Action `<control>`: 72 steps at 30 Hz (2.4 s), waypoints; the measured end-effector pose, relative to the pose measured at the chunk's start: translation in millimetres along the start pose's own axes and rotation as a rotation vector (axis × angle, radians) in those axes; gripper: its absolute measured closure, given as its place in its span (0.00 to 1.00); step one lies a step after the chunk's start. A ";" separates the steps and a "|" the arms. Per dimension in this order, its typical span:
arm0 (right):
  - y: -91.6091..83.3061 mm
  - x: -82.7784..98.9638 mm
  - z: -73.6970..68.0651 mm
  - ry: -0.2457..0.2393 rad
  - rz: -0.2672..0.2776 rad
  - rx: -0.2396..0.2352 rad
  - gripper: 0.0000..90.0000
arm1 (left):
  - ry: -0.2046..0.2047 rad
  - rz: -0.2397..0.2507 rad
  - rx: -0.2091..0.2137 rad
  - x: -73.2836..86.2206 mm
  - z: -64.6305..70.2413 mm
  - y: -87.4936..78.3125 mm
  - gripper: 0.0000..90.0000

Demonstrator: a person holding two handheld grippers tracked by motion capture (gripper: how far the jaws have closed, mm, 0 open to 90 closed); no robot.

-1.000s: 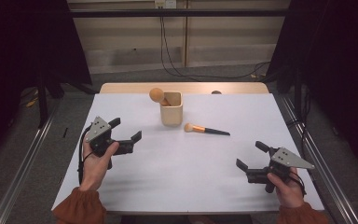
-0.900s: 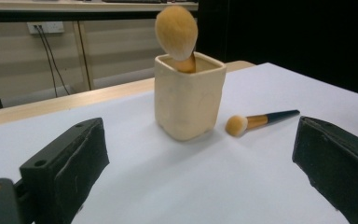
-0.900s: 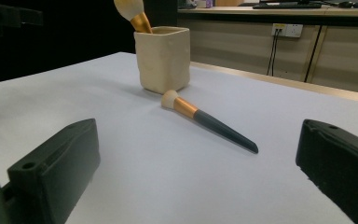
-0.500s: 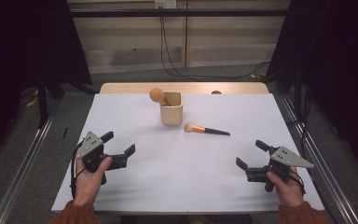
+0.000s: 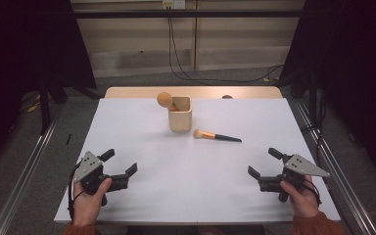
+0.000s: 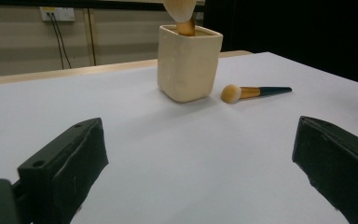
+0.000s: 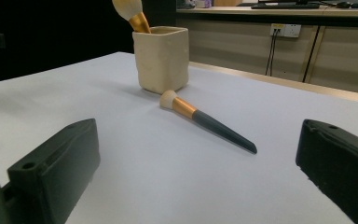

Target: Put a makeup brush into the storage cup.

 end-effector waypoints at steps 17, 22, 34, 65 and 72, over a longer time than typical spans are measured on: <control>-2.7 -3.4 1.2 0.010 0.013 0.007 0.00 | 0.037 0.010 -0.001 6.9 6.3 -8.8 0.03; 1.7 -6.4 2.5 0.009 0.014 0.004 0.00 | 0.027 0.023 -0.008 6.2 3.5 -11.3 0.03; 20.5 -15.3 9.1 0.018 -0.003 0.024 0.01 | 0.031 0.022 -0.007 6.7 1.9 -16.7 0.03; 121.4 -46.2 1.4 -0.037 -0.114 -0.086 0.02 | 0.025 0.021 -0.017 11.3 -7.5 -17.2 0.03; 135.5 -47.7 1.5 -0.057 -0.168 -0.107 0.01 | 0.021 0.025 -0.020 11.4 -8.3 -19.6 0.03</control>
Point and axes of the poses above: each handheld gripper's, and its own axes: y roughly forward along the jaws, x roughly out of its underside, z roughly to its right, the point moved 5 cm from there along y, roughly forward along the jaws, and after that the axes turned 8 degrees about x, right-handed, at the moved point
